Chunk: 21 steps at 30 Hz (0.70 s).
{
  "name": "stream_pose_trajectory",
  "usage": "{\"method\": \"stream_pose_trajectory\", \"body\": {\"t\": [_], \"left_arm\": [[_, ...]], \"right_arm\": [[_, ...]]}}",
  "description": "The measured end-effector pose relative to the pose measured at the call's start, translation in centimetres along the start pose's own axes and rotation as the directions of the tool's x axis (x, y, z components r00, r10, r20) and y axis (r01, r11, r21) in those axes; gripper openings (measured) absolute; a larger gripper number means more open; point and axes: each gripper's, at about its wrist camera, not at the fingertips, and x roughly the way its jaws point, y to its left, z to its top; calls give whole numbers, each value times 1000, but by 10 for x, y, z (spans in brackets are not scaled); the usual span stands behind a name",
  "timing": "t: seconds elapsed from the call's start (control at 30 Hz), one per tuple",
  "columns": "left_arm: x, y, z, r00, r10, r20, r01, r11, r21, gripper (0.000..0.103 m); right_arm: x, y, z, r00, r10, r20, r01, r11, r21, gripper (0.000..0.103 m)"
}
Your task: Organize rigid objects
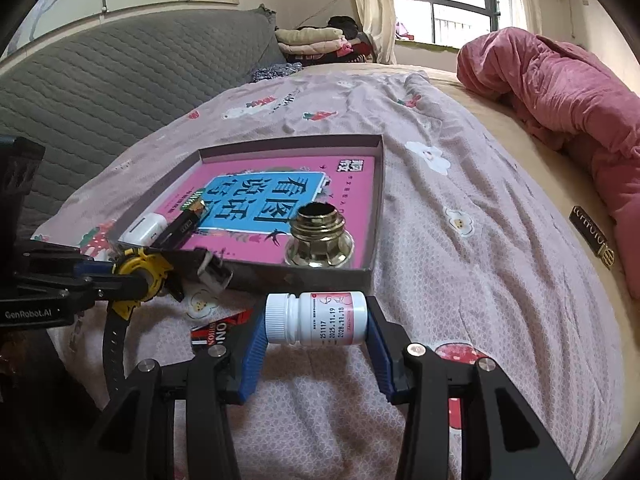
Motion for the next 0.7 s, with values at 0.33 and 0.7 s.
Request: {"method": "stream_pose_trajectory", "body": {"t": [0.33,0.7], "left_arm": [[-21,9,5,998,15,63,-12,999,-47,19],[-41,27,12,990,44,133,-31,995,-97,19]], "right_arm": [[-13,23,4,999,13,34,-11,998,-54,46],[-26,42,17,996,31,85,-24,996,-87,46]]}}
